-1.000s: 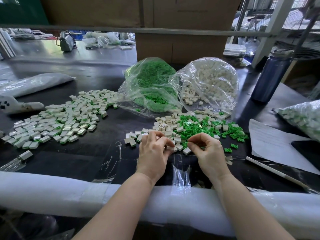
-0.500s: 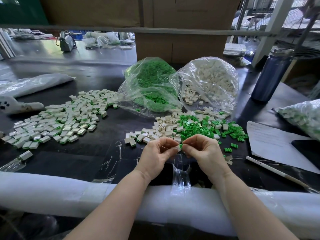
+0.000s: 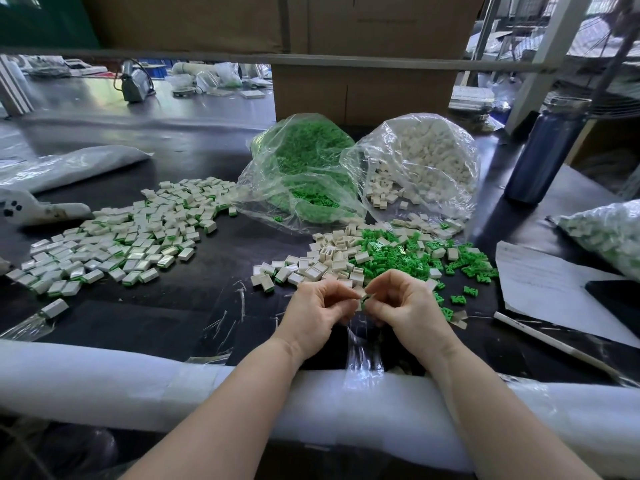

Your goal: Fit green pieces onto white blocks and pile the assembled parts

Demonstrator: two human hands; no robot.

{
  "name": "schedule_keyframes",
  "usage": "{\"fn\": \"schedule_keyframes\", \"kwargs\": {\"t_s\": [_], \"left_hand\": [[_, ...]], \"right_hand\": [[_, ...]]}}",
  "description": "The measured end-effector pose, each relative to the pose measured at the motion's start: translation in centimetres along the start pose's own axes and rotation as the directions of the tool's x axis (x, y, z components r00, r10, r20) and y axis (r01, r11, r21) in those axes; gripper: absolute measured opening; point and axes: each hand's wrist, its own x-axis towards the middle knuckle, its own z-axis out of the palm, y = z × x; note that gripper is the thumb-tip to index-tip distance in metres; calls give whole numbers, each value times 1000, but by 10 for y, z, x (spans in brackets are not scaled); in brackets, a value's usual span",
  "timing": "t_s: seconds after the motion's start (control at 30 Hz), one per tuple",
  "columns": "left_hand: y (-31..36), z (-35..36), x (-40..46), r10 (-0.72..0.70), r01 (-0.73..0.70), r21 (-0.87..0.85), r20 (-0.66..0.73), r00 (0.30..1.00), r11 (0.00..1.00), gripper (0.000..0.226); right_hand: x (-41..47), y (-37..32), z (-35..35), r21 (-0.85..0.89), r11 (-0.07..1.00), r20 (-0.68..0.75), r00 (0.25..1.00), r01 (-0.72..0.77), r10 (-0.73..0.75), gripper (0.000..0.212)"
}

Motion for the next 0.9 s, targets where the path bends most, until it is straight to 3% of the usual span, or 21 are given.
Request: {"fn": "schedule_keyframes", "kwargs": {"t_s": [0.23, 0.57, 0.9], "left_hand": [[1, 1, -1, -12, 9, 46, 55, 998, 999, 25], [0, 2, -3, 36, -52, 212, 80, 996, 976, 9], [-1, 2, -1, 38, -42, 134, 32, 999, 990, 22]], "right_hand": [[-2, -2, -1, -22, 999, 35, 999, -25, 25, 23], [-2, -3, -1, -79, 997, 81, 996, -24, 30, 28], [1, 1, -2, 145, 988, -22, 998, -57, 61, 14]]}}
